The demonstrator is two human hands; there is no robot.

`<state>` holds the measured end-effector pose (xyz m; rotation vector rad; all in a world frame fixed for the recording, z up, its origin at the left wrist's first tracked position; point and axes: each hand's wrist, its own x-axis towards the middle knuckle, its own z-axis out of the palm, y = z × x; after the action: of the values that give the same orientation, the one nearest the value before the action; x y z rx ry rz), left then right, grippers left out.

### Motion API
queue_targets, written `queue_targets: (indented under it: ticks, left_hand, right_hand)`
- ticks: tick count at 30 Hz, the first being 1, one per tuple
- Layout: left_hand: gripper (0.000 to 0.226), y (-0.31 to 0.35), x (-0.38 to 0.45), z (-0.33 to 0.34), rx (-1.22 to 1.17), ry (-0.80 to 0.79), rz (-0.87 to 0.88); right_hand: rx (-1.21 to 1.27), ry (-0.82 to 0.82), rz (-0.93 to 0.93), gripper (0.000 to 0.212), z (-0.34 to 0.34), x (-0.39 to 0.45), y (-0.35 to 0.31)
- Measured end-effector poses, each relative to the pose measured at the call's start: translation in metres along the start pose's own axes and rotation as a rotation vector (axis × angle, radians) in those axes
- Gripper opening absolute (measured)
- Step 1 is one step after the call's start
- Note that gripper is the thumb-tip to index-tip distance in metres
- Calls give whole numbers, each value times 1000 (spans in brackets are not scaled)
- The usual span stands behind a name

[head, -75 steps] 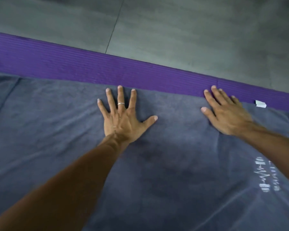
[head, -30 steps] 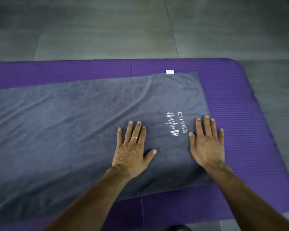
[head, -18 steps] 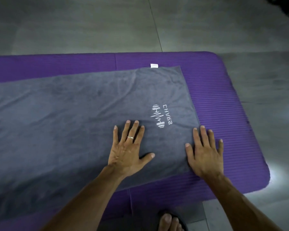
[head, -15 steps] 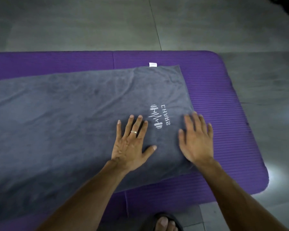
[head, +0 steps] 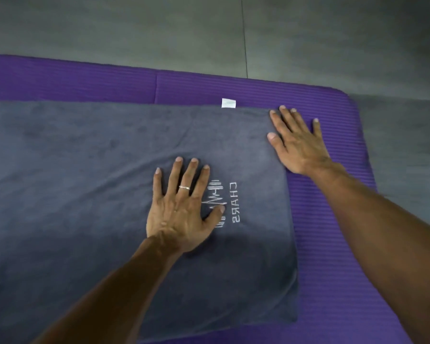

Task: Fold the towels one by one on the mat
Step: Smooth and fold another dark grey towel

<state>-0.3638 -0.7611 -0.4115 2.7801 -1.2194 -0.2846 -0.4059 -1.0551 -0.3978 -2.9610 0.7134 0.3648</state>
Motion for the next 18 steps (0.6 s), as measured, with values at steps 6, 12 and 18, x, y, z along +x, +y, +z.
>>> queue_targets:
  ticks: [6, 12, 18]
  left_hand:
    - [64, 46, -3, -8, -98, 130, 175]
    - [55, 124, 5, -23, -162, -193, 566]
    - [15, 120, 6, -39, -216, -457, 502]
  right_hand:
    - [284, 190, -69, 50, -1, -37, 5]
    - [325, 162, -71, 55, 12, -89, 32]
    - [343, 117, -54, 63, 4, -99, 21]
